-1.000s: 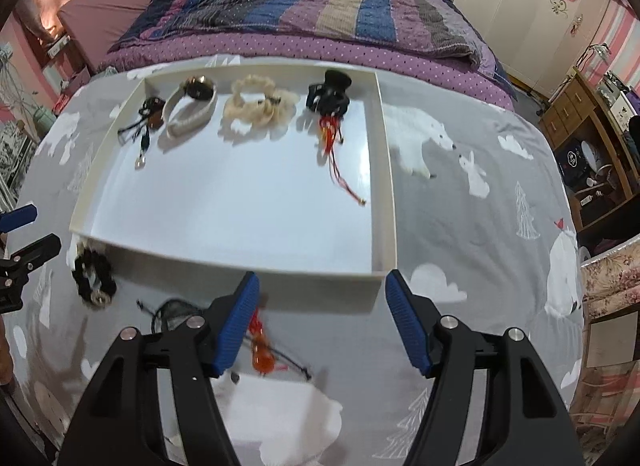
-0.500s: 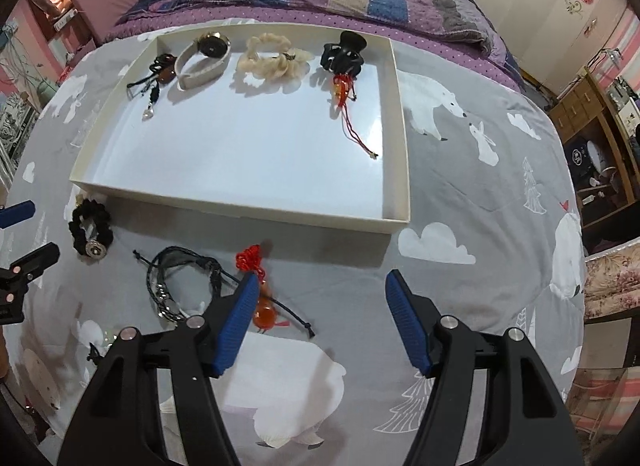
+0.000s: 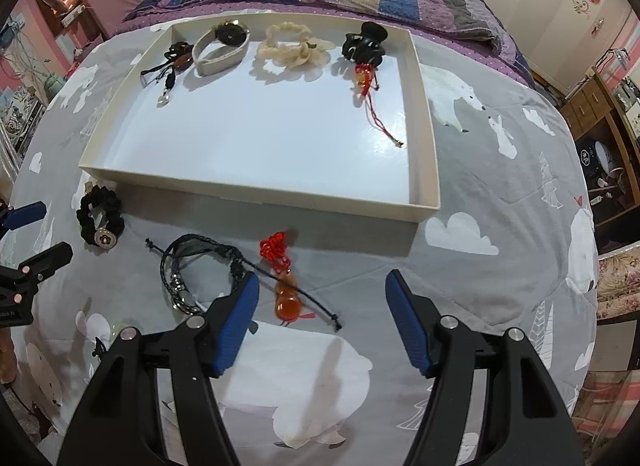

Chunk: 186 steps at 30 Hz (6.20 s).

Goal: Organize jewelry
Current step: 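Move the right tool toward the black braided bracelet while the left tool approaches the jade pendant, then close the right tool on the braided bracelet while the left tool grasps the jade pendant's cord, then carry the bracelet with the right tool into the tray while the left tool carries the jade pendant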

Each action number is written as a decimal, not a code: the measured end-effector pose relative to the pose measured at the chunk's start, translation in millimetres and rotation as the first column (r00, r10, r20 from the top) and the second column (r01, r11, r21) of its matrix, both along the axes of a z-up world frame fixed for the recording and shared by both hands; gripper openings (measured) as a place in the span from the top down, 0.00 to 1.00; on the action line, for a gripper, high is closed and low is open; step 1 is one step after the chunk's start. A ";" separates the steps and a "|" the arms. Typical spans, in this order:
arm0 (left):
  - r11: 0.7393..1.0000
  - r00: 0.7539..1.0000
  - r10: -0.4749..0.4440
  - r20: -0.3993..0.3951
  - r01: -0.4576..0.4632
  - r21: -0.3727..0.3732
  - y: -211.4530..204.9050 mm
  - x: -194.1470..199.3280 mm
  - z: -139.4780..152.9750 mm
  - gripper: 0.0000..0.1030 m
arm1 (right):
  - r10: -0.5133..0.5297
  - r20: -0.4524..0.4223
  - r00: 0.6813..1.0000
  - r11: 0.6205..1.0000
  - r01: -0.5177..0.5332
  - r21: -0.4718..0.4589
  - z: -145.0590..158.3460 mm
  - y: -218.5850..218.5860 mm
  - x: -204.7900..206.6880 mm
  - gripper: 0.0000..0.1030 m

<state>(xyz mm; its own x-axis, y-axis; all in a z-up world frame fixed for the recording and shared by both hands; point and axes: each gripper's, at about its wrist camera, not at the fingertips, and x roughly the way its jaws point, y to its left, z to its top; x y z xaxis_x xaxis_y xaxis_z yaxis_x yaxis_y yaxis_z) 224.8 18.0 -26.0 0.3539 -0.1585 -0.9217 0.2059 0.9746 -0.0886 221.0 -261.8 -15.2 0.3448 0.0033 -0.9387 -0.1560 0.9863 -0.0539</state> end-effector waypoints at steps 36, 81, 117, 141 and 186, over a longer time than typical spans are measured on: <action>1.000 1.000 0.010 -0.016 -0.011 -0.017 12.4 -33.4 -10.3 0.10 | 0.004 -0.002 1.000 1.000 -0.004 0.031 -8.3 3.4 -25.8 0.36; 0.992 0.971 0.123 -0.206 -0.127 -0.008 -3.6 -74.9 -16.3 0.41 | 0.067 -0.161 0.985 0.996 -0.057 0.072 -11.6 34.3 -24.3 0.62; 1.000 0.972 0.009 -0.236 -0.014 -0.020 -75.8 -67.3 -41.7 0.68 | 0.127 -0.193 0.973 0.992 -0.122 0.038 -37.9 71.5 14.6 0.68; 0.999 0.978 -0.036 -0.207 0.031 -0.027 -68.2 -51.8 -33.7 0.98 | 0.195 -0.150 0.969 0.980 -0.198 -0.005 -42.0 66.3 23.0 0.94; 0.998 0.995 -0.024 0.093 0.030 -0.064 -56.7 97.2 47.7 1.00 | -0.054 0.139 0.989 0.996 0.043 0.080 40.4 -4.7 77.3 0.94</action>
